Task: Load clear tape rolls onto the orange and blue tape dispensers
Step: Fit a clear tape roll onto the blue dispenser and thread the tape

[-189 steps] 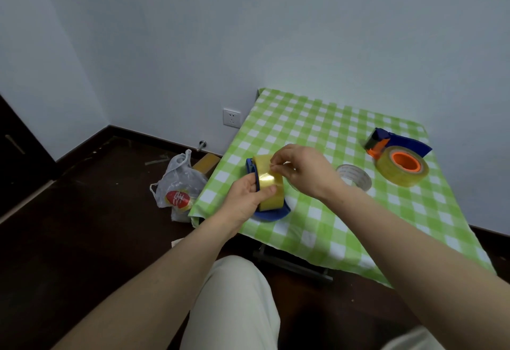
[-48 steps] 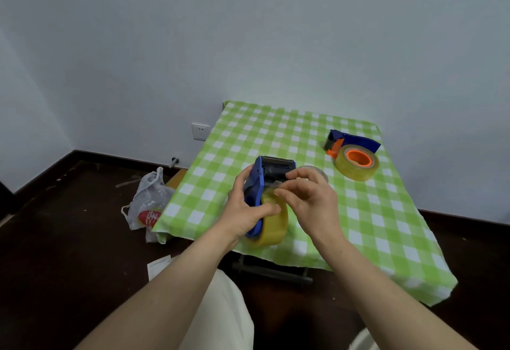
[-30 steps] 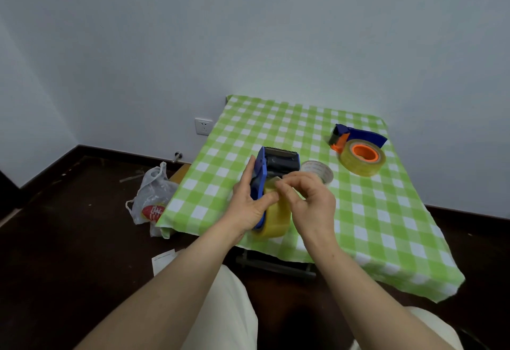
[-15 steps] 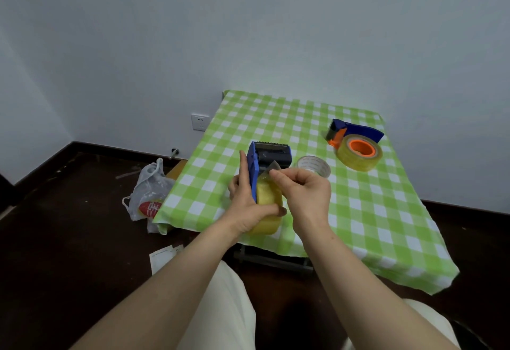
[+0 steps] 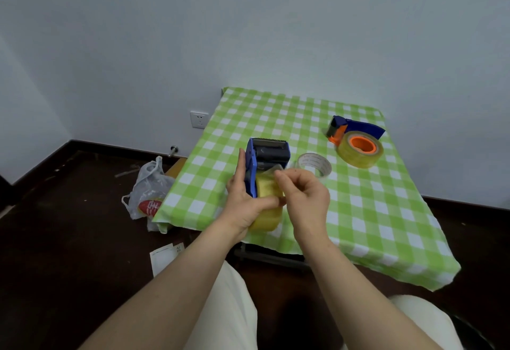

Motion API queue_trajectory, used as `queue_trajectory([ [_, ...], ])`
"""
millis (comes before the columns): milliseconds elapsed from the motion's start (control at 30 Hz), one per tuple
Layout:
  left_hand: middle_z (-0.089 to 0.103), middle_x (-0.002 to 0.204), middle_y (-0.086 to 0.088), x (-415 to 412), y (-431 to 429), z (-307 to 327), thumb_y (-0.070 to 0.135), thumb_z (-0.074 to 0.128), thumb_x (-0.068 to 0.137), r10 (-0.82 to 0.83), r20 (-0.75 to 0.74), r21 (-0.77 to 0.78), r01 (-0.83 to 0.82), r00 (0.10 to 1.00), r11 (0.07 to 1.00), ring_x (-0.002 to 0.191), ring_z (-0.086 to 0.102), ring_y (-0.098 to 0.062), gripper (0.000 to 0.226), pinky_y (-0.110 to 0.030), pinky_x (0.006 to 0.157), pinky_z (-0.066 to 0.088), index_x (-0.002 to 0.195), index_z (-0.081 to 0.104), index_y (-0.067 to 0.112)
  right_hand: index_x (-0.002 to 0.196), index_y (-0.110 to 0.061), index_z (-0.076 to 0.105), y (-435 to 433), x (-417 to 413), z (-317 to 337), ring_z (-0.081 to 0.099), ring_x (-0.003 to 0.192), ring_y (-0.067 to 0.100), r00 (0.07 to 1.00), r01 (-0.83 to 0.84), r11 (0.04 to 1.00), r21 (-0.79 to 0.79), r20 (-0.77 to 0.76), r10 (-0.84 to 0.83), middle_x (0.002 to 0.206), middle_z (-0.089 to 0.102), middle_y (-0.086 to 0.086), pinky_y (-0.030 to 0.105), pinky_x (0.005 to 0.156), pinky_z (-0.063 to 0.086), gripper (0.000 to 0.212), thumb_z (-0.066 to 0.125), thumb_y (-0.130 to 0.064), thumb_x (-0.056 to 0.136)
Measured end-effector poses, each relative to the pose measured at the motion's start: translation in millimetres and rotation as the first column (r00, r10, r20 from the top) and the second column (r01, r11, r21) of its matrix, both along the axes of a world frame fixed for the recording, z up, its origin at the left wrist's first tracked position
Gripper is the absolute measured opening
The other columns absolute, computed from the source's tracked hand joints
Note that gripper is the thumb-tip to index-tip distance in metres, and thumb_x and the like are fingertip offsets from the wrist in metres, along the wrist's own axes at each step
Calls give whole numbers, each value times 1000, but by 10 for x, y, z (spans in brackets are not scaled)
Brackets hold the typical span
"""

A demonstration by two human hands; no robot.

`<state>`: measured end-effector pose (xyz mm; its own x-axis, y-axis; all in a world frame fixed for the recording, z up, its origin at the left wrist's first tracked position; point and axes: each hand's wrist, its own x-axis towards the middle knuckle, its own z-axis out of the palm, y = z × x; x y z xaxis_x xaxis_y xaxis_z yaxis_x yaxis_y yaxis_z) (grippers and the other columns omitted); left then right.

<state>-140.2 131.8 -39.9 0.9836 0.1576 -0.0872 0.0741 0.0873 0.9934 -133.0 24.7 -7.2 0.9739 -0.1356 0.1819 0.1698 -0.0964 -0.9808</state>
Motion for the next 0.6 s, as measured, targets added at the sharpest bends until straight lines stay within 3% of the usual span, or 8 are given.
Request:
queue_trajectory([
  [67, 35, 145, 4, -4, -5, 11, 27, 89, 40, -12, 4, 29, 12, 1000, 1000, 134, 39, -14, 129, -44, 107, 42, 139, 15, 62, 59, -21, 65, -24, 54, 48, 60, 74, 11, 995, -4, 999, 49, -97, 8, 78, 65, 0, 31, 73, 53, 17, 78, -21, 71],
  [200, 29, 133, 7, -32, -46, 50, 10, 88, 55, -36, 6, 92, 36, 999, 995, 119, 37, -3, 127, -19, 95, 39, 146, 9, 52, 48, -24, 66, -73, 112, 48, 63, 97, 21, 987, 79, 995, 57, -146, -70, 91, 62, -3, 42, 88, 53, 24, 81, -20, 67],
  [267, 28, 131, 6, -32, -61, 58, 11, 88, 52, -13, 16, 88, 12, 1000, 996, 123, 37, -9, 129, -26, 101, 39, 146, 10, 52, 42, -21, 63, -65, 103, 27, 63, 95, 24, 966, 128, 981, 145, -244, -90, 87, 62, 0, 39, 84, 53, 30, 80, -17, 67],
  [367, 28, 133, 6, -31, -59, 61, 14, 86, 48, -15, 14, 67, 14, 1000, 998, 127, 38, -11, 129, -33, 107, 40, 145, 12, 53, 51, -13, 60, -37, 90, 65, 57, 71, 18, 913, 176, 934, 310, -405, -37, 64, 60, 0, 26, 66, 48, 24, 76, -7, 69],
  [600, 32, 146, 7, 21, -21, -21, 29, 89, 35, -20, 26, 41, 19, 999, 999, 133, 39, -12, 134, -42, 110, 39, 143, 13, 56, 56, -5, 60, -18, 156, 157, 47, 50, 16, 824, 272, 856, 440, -566, 29, 56, 59, 5, 25, 48, 41, 15, 70, 2, 65],
])
